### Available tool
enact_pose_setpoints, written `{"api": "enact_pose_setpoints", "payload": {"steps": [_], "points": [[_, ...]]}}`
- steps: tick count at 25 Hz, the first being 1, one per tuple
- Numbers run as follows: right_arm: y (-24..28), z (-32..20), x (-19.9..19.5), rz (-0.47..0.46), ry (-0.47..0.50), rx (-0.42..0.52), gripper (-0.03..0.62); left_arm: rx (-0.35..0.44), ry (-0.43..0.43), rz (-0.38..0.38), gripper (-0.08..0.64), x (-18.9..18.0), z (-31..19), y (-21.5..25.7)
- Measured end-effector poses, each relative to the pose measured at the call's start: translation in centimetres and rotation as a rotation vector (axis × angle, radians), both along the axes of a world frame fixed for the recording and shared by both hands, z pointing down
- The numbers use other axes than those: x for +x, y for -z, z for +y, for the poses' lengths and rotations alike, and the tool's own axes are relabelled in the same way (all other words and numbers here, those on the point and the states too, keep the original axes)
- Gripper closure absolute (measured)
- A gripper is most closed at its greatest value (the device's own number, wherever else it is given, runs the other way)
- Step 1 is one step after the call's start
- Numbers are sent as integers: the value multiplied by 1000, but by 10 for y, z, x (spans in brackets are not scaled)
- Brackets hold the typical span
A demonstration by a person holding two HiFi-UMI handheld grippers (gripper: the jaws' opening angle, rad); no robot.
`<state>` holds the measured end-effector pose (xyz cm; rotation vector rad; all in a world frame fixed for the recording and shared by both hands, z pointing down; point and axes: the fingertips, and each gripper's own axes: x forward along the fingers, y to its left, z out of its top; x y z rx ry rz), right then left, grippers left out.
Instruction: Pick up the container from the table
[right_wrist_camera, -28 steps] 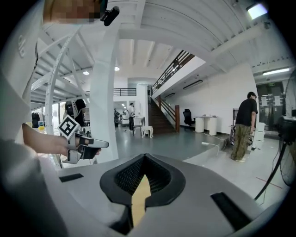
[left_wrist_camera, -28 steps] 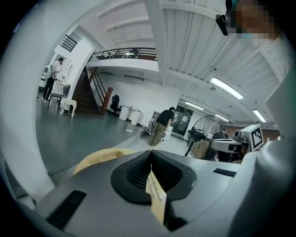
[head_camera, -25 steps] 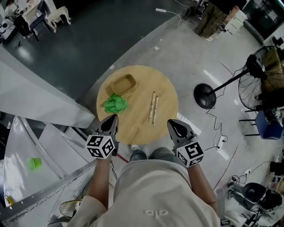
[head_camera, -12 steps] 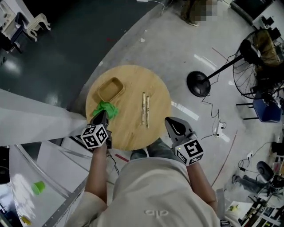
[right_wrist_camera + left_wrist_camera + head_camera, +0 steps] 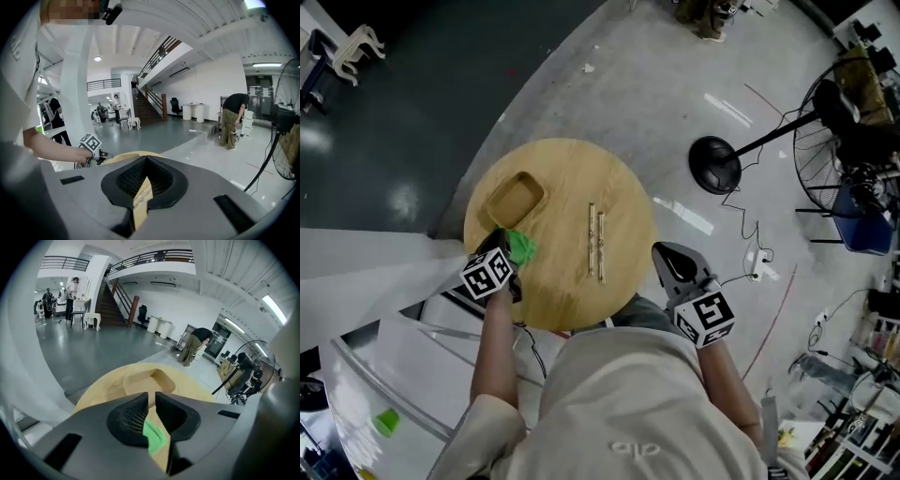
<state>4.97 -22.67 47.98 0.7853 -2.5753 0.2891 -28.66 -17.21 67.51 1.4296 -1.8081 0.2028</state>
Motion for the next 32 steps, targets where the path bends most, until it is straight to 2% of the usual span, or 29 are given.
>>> {"api": "enact_pose_setpoints", "payload": {"steps": [7, 12, 14, 21, 32], "points": [[-20, -30, 5, 27, -12, -55, 568, -139, 51, -49, 411, -29, -17, -51], [-33, -42, 8, 43, -14, -73, 569, -214, 97, -51, 407, -40, -20, -73], [-35, -44, 9, 51, -14, -76, 569, -234, 101, -45, 448, -42, -21, -80], [-36, -47, 8, 61, -18, -77, 569, -248, 90, -58, 523, -46, -28, -82], [-26, -38, 11, 44, -12, -58, 569, -201, 49, -69, 529, -31, -28, -55]]}}
